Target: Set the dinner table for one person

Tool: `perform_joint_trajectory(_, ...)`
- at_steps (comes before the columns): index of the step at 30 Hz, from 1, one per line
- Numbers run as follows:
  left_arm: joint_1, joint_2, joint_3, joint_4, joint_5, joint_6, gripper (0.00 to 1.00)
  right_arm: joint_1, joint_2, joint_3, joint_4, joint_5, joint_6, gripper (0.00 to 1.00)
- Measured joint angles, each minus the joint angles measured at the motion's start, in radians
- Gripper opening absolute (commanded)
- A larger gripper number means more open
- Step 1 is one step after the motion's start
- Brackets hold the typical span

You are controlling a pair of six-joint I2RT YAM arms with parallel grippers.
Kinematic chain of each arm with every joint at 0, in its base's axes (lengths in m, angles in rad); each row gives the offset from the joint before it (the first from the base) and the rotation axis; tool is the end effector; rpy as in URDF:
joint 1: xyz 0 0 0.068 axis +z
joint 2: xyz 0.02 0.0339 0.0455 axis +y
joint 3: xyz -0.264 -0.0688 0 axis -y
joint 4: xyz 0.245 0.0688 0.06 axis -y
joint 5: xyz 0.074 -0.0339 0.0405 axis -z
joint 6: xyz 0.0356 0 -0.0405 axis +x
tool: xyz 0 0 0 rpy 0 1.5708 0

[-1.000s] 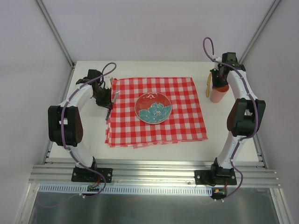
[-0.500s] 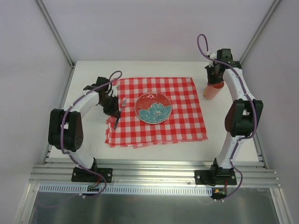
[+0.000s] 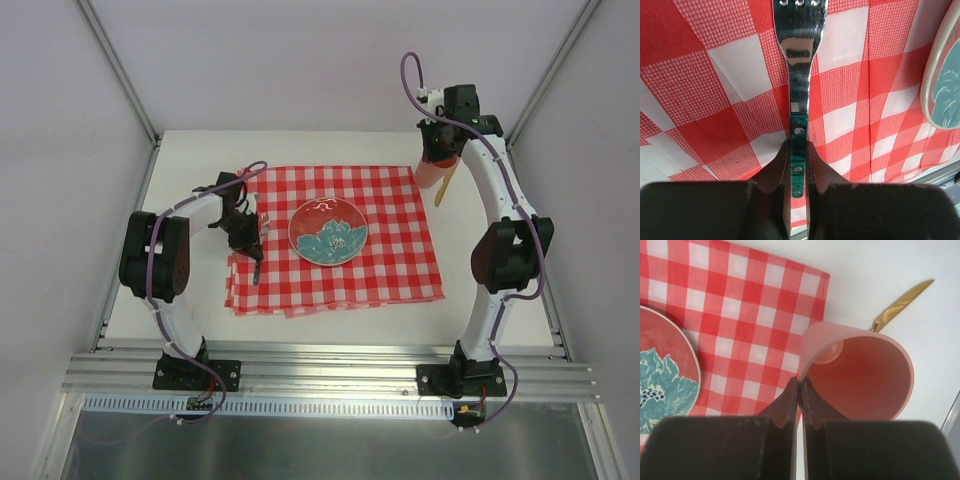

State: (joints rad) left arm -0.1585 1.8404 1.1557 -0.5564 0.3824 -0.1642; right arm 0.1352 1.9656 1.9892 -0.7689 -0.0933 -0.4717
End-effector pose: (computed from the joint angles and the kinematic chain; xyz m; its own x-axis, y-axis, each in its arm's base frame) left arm 0.3462 -0.0688 0.1582 -0.9652 0.0007 -0.2617 0.1094 0.9094 -0.4012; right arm 0.4410 0.0633 0.3487 -0.5068 -0.5255 -0.6833 -0.4853 0.8291 -0.2776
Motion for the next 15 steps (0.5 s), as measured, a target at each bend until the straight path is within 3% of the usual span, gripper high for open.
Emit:
perform_joint_trajectory(1, 0.000, 0.001, 0.003, 0.002, -0.001, -0.001, 0.00, 0.005, 0.006, 0.016, -0.001, -0.002, 0.001, 0.01)
perform_joint_trajectory(2, 0.000, 0.002, 0.003, 0.006, -0.001, -0.001, 0.08, 0.010, 0.013, 0.031, 0.001, -0.003, 0.002, 0.00)
perform_joint_trajectory(3, 0.000, 0.002, 0.003, 0.008, -0.001, -0.001, 0.30, 0.016, 0.021, 0.043, 0.002, -0.005, 0.005, 0.01)
perform_joint_trajectory(4, 0.000, 0.002, 0.003, 0.009, 0.000, 0.005, 0.62, 0.022, 0.029, 0.052, 0.002, -0.006, 0.008, 0.01)
perform_joint_trajectory(7, -0.002, -0.004, 0.012, 0.008, 0.037, -0.004, 0.99, 0.039, 0.062, 0.071, 0.002, -0.018, 0.015, 0.01)
perform_joint_trajectory(15, -0.023, -0.070, -0.007, -0.010, 0.003, 0.047, 0.99, 0.098, 0.175, 0.116, 0.000, -0.033, 0.024, 0.01)
